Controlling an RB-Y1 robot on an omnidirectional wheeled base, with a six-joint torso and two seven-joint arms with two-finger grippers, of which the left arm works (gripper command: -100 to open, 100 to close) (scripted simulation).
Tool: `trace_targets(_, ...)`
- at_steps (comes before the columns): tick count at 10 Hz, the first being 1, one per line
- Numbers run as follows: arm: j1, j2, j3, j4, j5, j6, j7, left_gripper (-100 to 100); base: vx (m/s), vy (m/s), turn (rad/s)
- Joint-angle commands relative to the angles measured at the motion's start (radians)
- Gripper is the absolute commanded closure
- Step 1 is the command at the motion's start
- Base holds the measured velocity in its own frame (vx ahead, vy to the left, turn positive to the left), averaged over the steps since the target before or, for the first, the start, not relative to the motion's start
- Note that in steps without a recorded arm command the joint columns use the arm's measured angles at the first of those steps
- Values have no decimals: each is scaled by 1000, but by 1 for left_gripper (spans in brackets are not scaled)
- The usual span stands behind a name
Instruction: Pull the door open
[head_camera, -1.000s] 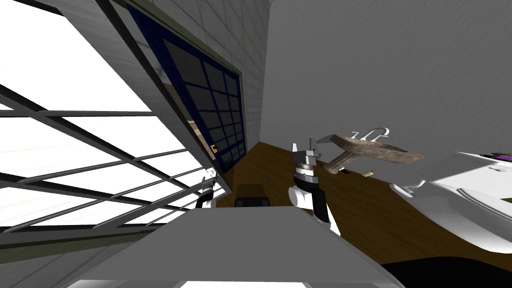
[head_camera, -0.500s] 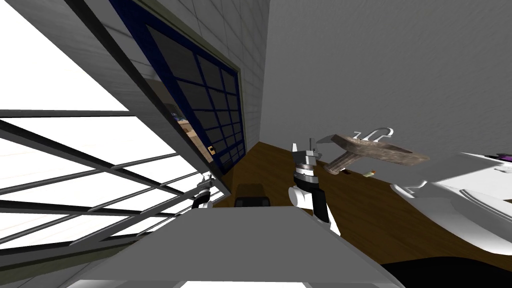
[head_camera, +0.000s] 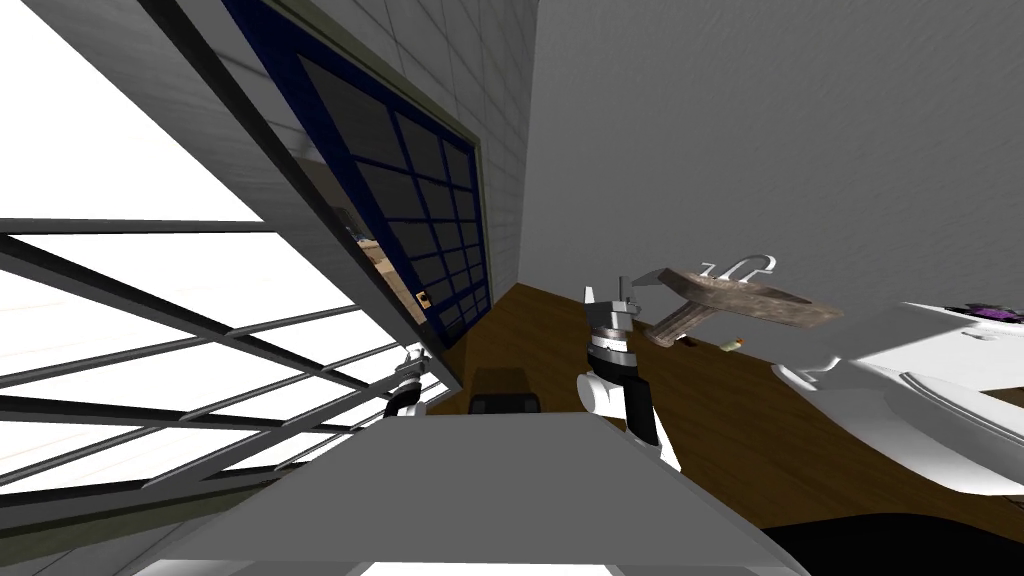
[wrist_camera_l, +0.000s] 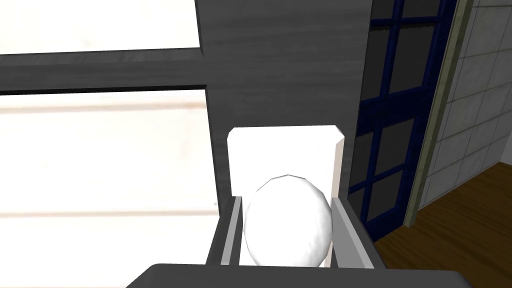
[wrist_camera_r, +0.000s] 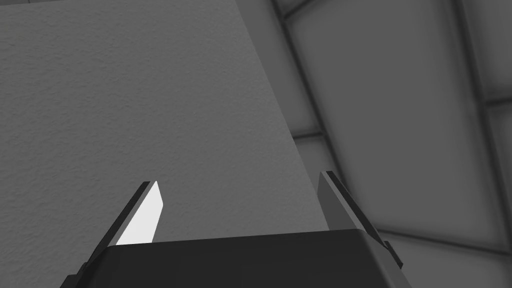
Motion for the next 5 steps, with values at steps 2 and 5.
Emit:
trace_targets(2, 9, 11, -33, -11, -17, 0, 26, 100, -201, 0, -66)
trace_targets(5, 21, 32, -79, -32, -41, -1, 63, 100, -236, -3, -62)
